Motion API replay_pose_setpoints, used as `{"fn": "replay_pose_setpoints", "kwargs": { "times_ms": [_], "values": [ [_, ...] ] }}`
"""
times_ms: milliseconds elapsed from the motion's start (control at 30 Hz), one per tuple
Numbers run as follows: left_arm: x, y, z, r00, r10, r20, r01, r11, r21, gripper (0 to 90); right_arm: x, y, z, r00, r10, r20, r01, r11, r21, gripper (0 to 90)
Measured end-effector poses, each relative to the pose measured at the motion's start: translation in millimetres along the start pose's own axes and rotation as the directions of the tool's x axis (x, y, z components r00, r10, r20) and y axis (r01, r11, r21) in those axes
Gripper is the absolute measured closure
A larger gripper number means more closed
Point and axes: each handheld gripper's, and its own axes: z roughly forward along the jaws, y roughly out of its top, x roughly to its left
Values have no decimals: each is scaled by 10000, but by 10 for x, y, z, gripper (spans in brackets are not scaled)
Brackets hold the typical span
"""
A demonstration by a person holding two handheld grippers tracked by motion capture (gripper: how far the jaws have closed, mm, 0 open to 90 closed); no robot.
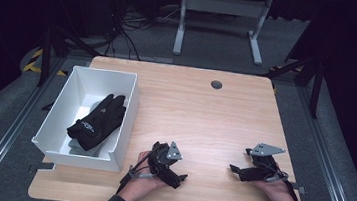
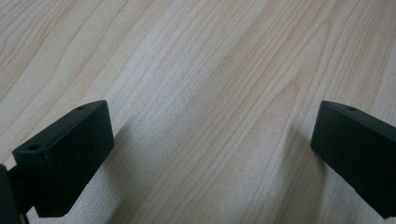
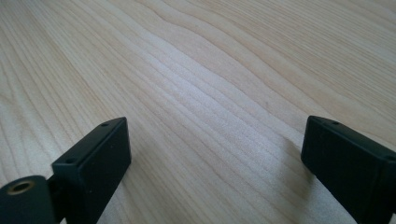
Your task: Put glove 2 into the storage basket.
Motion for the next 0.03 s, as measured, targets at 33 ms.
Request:
{"fn": "replay_pose_setpoints", "kwargs": {
  "times_ms": [33],
  "values": [
    [0,1,-1,10000,9,1,-9,10000,18,0,0,0,0,10000,-2,3,2,10000,1,85]
  ]
}}
